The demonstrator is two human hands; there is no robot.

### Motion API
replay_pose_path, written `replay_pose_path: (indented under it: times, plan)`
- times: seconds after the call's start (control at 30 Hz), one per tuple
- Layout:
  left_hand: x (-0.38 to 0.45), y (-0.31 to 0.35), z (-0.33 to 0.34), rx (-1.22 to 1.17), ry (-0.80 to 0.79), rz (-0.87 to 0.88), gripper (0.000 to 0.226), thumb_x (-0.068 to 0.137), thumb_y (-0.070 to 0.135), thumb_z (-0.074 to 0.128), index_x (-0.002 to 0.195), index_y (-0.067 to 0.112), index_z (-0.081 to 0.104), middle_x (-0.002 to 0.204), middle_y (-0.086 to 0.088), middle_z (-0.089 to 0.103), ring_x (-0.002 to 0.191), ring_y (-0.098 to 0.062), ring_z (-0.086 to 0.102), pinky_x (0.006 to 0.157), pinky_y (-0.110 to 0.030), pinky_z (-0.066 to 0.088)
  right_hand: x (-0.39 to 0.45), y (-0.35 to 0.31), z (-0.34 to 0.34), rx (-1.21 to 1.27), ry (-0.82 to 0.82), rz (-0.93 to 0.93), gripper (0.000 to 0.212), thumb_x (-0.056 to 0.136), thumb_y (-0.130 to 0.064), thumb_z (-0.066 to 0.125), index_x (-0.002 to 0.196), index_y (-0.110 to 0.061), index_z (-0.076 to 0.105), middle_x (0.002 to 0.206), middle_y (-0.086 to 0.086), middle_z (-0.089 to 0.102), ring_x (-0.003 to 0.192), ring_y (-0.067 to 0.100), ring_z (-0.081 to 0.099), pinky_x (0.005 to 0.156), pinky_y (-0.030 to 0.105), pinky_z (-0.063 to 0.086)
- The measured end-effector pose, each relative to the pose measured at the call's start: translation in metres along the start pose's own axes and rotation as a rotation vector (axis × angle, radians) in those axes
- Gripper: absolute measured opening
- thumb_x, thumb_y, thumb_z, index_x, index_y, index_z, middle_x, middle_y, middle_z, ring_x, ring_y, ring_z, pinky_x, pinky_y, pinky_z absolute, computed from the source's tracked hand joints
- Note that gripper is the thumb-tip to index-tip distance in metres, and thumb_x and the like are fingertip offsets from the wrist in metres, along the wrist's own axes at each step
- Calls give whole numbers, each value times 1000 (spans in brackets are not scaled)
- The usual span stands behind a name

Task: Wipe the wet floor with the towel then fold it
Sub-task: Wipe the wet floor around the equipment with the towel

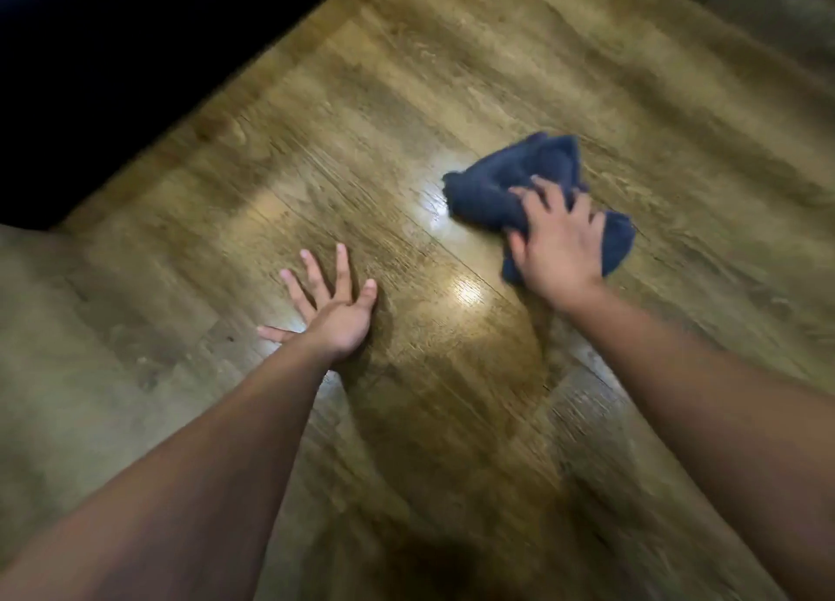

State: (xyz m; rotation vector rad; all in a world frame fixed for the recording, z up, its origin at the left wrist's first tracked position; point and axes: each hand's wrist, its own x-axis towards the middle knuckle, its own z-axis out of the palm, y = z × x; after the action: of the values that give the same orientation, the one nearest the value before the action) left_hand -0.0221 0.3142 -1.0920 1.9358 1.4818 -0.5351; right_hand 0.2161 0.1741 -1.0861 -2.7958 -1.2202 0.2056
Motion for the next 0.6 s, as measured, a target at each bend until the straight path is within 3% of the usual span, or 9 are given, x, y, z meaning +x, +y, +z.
replay_pose_path:
  times: [0.1, 0.2, 0.3, 0.4, 0.5, 0.6]
  plan:
    - [0, -1, -1, -23, -29, 7, 63, 88, 80, 12, 140, 65, -21, 150, 18, -46, 139, -18, -45, 93, -80, -20, 42, -2, -12, 54, 30, 262, 46, 93, -36, 57, 137, -26, 48, 148, 4, 41, 127, 48, 38, 106, 60, 32]
    - [-2, -2, -3, -92, -52, 21, 69, 75, 89, 0, 139, 69, -16, 155, 20, -38, 141, -17, -41, 94, -80, -22, 17, -39, -10, 55, 32, 303, 45, 92, -32, 57, 136, -26, 50, 149, 2, 41, 130, 48, 37, 108, 59, 30]
    - [-4, 2, -2, -168, -11, 5, 77, 67, 90, -5, 141, 70, -5, 162, 20, -23, 147, -16, -32, 96, -79, -20, -56, -86, -5, 45, -50, 42, 52, 86, -32, 62, 138, -29, 54, 151, 2, 44, 134, 50, 37, 108, 58, 32]
    - [-3, 0, -9, -138, 47, 15, 70, 75, 86, 3, 143, 68, 8, 163, 22, -13, 149, -15, -24, 101, -79, -15, -156, -121, 14, 36, -158, -359, 50, 81, -35, 63, 131, -33, 60, 146, 1, 53, 130, 52, 46, 108, 59, 36]
    - [8, -14, -38, 126, 103, 110, 57, 85, 81, 27, 138, 61, 24, 157, 6, 13, 146, -28, 7, 107, -77, 6, -209, -125, 32, -57, -309, -767, 44, 86, -40, 63, 130, -38, 58, 144, -4, 54, 127, 50, 51, 108, 59, 39]
    - [20, -41, -74, 430, 102, 47, 85, 70, 86, 50, 141, 55, 14, 154, -1, 14, 144, -35, 13, 101, -83, 12, -186, -113, 30, -127, -318, -962, 43, 89, -42, 61, 132, -41, 58, 145, -5, 55, 126, 48, 53, 104, 59, 42]
